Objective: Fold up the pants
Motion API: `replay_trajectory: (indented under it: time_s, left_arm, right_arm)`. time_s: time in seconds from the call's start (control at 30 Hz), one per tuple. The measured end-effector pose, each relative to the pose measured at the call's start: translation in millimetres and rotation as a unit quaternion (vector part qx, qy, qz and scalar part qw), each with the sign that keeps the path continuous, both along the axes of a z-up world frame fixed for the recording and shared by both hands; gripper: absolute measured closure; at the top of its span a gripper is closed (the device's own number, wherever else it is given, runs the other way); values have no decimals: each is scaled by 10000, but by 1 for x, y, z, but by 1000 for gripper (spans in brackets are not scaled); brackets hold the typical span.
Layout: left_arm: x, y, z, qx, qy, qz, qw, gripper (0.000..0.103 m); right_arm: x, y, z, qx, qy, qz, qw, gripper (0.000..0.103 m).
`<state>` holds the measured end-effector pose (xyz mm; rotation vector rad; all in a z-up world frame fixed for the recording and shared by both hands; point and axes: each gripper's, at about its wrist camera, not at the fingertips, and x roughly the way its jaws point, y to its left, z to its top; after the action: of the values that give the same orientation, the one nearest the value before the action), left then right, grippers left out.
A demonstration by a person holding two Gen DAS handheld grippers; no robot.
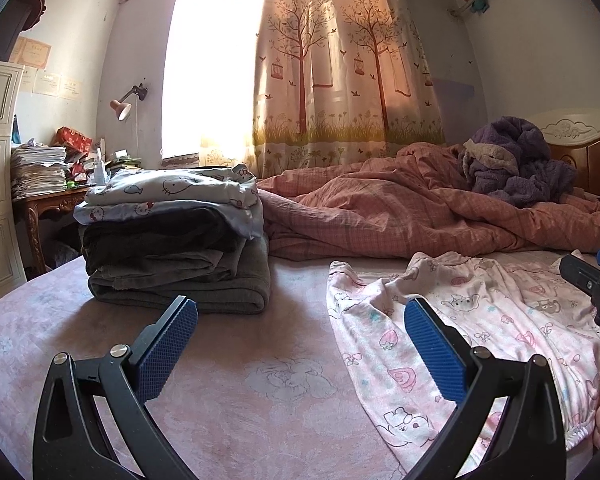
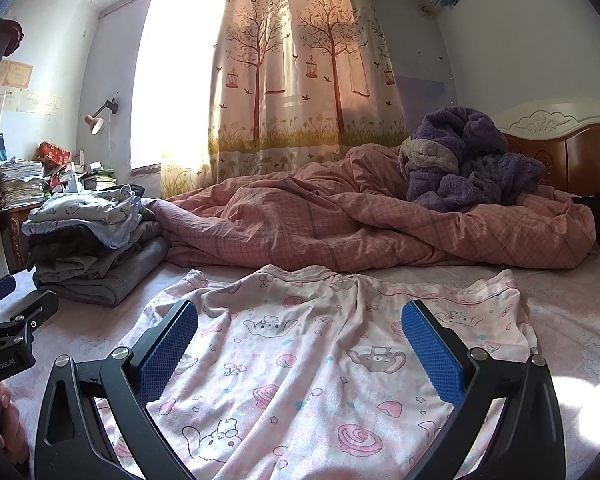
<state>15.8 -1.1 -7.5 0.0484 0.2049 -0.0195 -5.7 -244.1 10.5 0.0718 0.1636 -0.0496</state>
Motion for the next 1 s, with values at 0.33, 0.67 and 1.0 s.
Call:
replay_trajectory:
  time_s: [0.33, 0.67, 1.0]
  left_arm:
    - [-10, -2, 1, -14, -134, 8, 9999, 0]
    - [-19, 7, 3, -103, -357, 218, 9991, 0]
    - [-20, 2, 3, 64, -295, 59, 9995, 0]
  right_arm:
    - [1, -1, 1, 25, 66, -31, 10000, 0]
    - [5, -3, 1, 64, 79, -49, 9999, 0]
    - [1, -3, 0, 50, -87, -79, 9999, 0]
